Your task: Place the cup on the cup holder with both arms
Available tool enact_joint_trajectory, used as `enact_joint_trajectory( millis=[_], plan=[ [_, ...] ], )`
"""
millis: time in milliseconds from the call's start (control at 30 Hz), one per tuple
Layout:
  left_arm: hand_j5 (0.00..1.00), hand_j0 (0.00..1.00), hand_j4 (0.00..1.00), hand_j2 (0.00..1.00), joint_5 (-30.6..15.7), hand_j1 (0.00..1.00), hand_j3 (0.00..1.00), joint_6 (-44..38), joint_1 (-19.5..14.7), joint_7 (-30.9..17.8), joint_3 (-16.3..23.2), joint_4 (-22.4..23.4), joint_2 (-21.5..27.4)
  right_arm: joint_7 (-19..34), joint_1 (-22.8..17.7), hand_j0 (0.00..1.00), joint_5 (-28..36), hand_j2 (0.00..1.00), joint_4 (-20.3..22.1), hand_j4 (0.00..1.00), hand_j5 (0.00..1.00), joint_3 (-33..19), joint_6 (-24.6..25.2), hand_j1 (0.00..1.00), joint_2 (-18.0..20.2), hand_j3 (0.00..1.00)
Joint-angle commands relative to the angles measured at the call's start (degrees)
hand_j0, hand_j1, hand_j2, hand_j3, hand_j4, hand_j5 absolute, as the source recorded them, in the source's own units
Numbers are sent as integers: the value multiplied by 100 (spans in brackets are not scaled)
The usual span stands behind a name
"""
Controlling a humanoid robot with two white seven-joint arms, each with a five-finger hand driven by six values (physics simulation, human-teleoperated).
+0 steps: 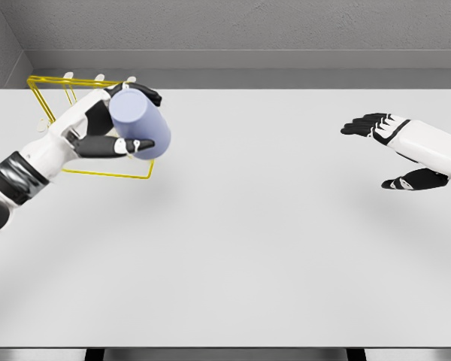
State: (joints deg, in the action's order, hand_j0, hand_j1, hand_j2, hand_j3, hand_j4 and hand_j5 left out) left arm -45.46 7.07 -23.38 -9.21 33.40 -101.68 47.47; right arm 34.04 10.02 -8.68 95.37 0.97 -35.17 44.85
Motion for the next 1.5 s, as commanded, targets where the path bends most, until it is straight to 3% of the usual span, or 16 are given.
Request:
enact_joint_trajectory(
  millis=[0, 267, 800, 1467],
  plan=[
    [62, 62, 62, 62, -68, 62, 62, -4, 0, -2, -106, 26, 78, -3, 0, 100, 42, 100, 8, 100, 100, 0, 17, 100, 6, 100],
    [62, 62, 62, 62, -235, 62, 62, -4, 0, -2, -290, 307, 131, -3, 0, 100, 42, 100, 8, 100, 100, 0, 17, 100, 6, 100],
    [63, 63, 63, 63, -235, 63, 63, -4, -26, -2, -299, 650, 149, -3, 0, 100, 42, 100, -1, 100, 100, 0, 17, 100, -3, 100],
    [66, 66, 66, 66, -209, 66, 66, -4, 26, -2, -281, 694, 78, -3, 0, 100, 42, 100, -1, 100, 100, 0, 17, 100, 6, 100]
  ],
)
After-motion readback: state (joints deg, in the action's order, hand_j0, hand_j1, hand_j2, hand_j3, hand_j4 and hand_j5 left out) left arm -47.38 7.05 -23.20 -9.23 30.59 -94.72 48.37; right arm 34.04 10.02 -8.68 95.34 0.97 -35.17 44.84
